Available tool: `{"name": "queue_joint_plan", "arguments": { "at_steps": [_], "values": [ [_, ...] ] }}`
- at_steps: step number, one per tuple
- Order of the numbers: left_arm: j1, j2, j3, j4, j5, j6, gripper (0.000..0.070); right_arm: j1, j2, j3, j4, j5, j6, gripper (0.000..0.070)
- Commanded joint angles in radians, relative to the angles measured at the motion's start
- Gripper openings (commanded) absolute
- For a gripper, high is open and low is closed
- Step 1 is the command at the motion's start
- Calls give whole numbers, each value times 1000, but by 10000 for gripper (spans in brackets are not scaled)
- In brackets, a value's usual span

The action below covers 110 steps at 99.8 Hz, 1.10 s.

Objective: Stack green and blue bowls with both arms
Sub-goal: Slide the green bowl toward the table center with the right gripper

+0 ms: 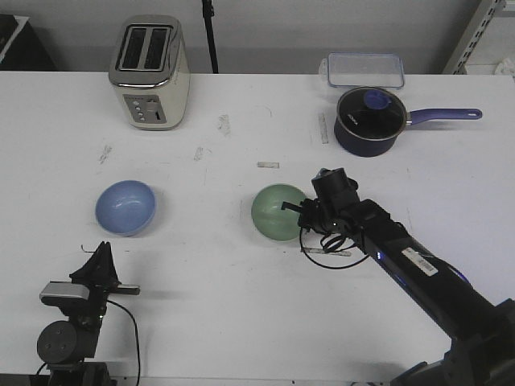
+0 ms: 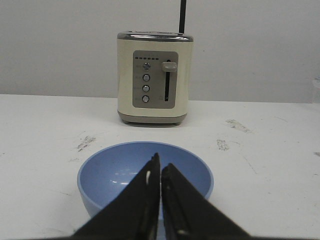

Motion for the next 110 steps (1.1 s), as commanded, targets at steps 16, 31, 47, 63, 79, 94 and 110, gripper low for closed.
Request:
{"name": "queue_joint_plan", "arguments": {
  "at_steps": [16,31,47,63,79,94,110],
  "values": [
    [0,-2,-21,14,2,1,2,71,84,68,18,26,45,11],
    [0,-2,-21,14,2,1,2,97,121,90,19,26,42,11],
    [0,-2,-21,14,2,1,2,99,138,90,21,26,32,11],
    [0,-2,-21,14,2,1,2,100,141,90,24,26,14,12],
    [0,-2,-21,14,2,1,2,103,141,90,22,24,-13,71],
    [0,-2,-21,14,2,1,2,103,141,90,22,24,-24,255],
    [0,-2,-21,14,2,1,2,104,140,90,22,25,-27,322]
  ]
}}
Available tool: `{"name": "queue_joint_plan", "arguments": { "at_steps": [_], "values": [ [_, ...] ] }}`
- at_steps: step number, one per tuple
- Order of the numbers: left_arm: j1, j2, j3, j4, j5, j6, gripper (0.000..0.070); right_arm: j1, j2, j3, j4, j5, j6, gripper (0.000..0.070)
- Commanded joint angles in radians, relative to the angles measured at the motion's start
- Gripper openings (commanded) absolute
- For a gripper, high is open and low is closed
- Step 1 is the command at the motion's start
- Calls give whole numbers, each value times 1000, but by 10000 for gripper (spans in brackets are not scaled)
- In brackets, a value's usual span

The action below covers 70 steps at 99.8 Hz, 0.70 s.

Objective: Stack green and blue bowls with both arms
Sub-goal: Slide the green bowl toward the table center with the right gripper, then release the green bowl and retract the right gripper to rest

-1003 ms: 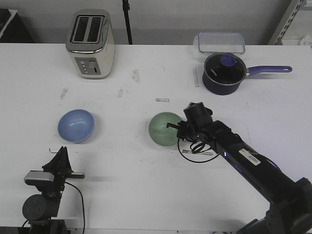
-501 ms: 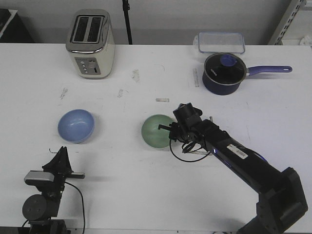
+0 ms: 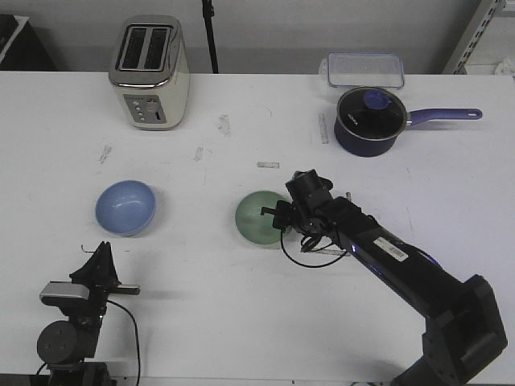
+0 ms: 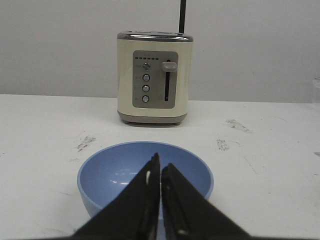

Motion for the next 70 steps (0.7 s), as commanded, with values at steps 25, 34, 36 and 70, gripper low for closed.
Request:
{"name": "queue_joint_plan", "arguments": {
  "at_steps": [25,34,36,70],
  "values": [
    [0,-2,-21,14,2,1,2,-3,-16,24,7,1,-92,588],
    [0,-2,-21,14,2,1,2,-3,-50,24,16,2,-141,588],
    [0,-2,-21,14,2,1,2,-4,-58,24,19,3,-155,588],
    [0,-2,-21,15,2,1,2,-99,-198,22,70,8,-425,564]
  ]
}}
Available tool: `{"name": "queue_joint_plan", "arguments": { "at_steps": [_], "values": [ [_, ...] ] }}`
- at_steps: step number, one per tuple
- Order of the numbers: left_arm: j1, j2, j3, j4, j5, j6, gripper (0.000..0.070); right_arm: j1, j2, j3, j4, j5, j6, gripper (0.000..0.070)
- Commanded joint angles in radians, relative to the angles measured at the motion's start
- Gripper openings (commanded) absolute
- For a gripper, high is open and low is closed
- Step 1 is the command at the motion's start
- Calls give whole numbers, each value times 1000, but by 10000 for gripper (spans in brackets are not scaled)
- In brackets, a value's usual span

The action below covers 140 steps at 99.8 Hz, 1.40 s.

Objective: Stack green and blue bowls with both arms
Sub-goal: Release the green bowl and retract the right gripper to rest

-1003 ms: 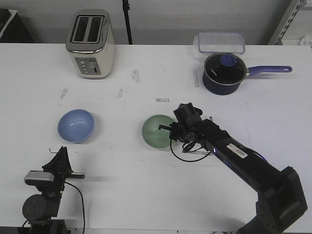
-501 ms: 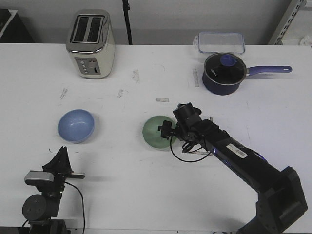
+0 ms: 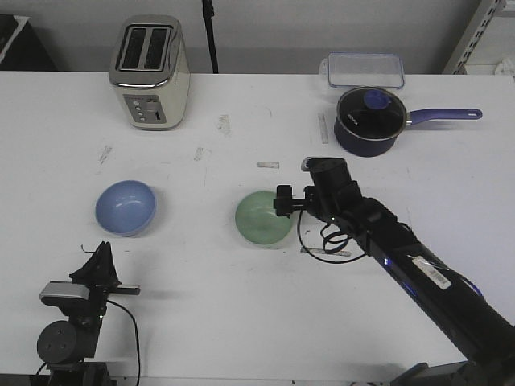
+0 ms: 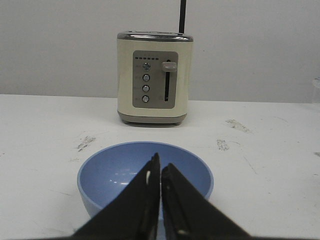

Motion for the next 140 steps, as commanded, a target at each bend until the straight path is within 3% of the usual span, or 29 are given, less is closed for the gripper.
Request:
{"name": "queue_joint_plan", "arguments": {
  "at_steps": [1,20,21,33,65,82,101,124,140],
  "values": [
    [0,-2,-21,15,1,1,2,-29,-17,20,8,5,-136,557],
    [0,-2,-21,14,1,1,2,-158,-111,18,8,5,-373,353],
    [0,-2,-21,14,1,1,2,-211,-149,18,10,5,-432,231],
    [0,-2,-21,15,1,1,2,-296,-202,13,13,5,-489,1],
    [0,-2,-21,14,1,1,2,-497,-412,-202,272,-56,-577,4],
    [0,-2,-21,14,1,1,2,-559,-551,-404,464,-94,-577,4],
    [0,-2,-21,14,1,1,2,-579,-738,-626,593,-93,-565,4],
    [0,-2,-21,14,1,1,2,-579,-1017,-845,632,-92,-557,5],
    [0,-2,-21,14,1,1,2,-579,-1212,-917,562,-84,-523,4]
  ]
}}
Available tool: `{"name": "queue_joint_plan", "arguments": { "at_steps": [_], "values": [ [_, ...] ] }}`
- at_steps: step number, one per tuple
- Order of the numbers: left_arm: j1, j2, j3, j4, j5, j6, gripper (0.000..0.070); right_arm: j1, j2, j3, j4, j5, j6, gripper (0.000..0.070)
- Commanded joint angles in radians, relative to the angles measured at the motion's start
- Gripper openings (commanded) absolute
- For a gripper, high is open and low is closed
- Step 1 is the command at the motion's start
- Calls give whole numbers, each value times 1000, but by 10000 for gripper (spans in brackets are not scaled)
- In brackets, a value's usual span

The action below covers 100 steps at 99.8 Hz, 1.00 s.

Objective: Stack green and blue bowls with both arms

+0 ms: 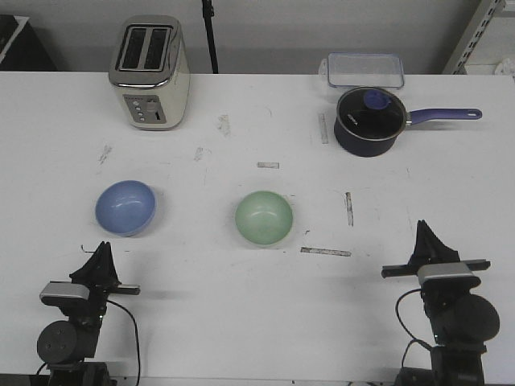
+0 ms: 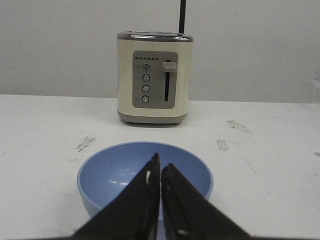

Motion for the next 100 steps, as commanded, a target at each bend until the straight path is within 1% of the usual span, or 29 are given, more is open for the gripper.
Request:
{"name": "queue_joint_plan", "arguments": {
  "at_steps": [1,12,19,27,73,82,100],
  "values": [
    [0,-2,-21,14,1,1,2,-1,-70,-10,-21,8,47,4],
    [0,-2,-21,14,1,1,2,-1,-169,-14,-108,45,132,4],
    [0,-2,-21,14,1,1,2,-1,-215,-14,-143,64,163,4],
    [0,-2,-21,15,1,1,2,-1,-250,-14,-159,64,184,4],
    [0,-2,-21,14,1,1,2,9,-261,-14,-177,65,186,4],
    [0,-2,-21,14,1,1,2,48,-263,-14,-178,70,185,4],
    [0,-2,-21,15,1,1,2,146,-275,-14,-176,137,172,4]
  ]
}}
